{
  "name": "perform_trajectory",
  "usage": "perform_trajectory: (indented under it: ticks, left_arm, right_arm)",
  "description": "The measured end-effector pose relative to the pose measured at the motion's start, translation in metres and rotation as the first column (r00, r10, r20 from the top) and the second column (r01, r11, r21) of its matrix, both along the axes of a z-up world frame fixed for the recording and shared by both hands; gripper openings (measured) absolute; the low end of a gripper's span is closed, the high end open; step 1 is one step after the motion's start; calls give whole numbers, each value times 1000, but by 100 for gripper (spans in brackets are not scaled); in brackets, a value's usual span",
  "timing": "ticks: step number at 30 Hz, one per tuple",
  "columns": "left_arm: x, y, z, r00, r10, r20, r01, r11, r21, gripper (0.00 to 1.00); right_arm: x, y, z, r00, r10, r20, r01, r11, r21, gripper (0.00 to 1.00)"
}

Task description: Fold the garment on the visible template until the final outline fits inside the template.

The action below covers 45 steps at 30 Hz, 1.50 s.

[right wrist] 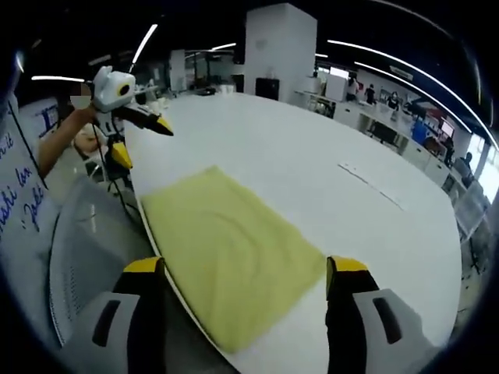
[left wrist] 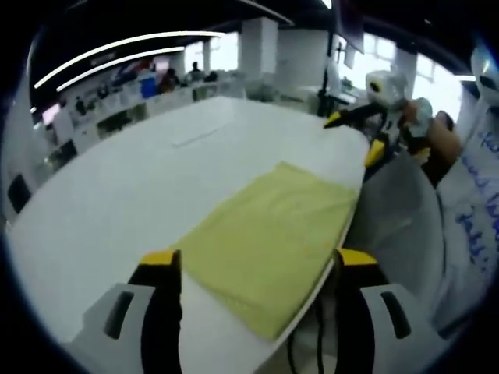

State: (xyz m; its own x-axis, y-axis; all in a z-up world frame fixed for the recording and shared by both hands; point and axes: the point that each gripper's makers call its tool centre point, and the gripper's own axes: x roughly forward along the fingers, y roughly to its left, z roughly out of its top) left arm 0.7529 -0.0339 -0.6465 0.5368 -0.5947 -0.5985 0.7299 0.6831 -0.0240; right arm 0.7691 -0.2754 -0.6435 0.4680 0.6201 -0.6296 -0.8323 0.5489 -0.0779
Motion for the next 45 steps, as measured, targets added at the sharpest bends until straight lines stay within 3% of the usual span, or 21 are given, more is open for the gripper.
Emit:
perform_trajectory:
  ticks: [8, 13, 27, 45]
  left_arm:
    - [-12, -4, 3, 1000, -15, 1, 15, 1000, 7, 82]
    - [-19, -3, 4, 1000, -13, 4, 13, 1000, 9, 86]
    - [-30, -5, 11, 1000, -6, -3, 6, 1000, -7, 99]
    - [-32, -5, 11, 1000, -6, -6, 6, 1000, -31, 99]
  right_arm:
    - [-6, -1, 5, 999, -5, 34, 5, 1000, -1, 91]
    - [-14, -2, 11, 998, -18, 56, 17, 1000, 16, 100]
    - [-23, 0, 36, 994, -24, 104, 18, 998, 61, 100]
    - [-28, -5, 31, 994, -33, 103, 30, 999, 32, 100]
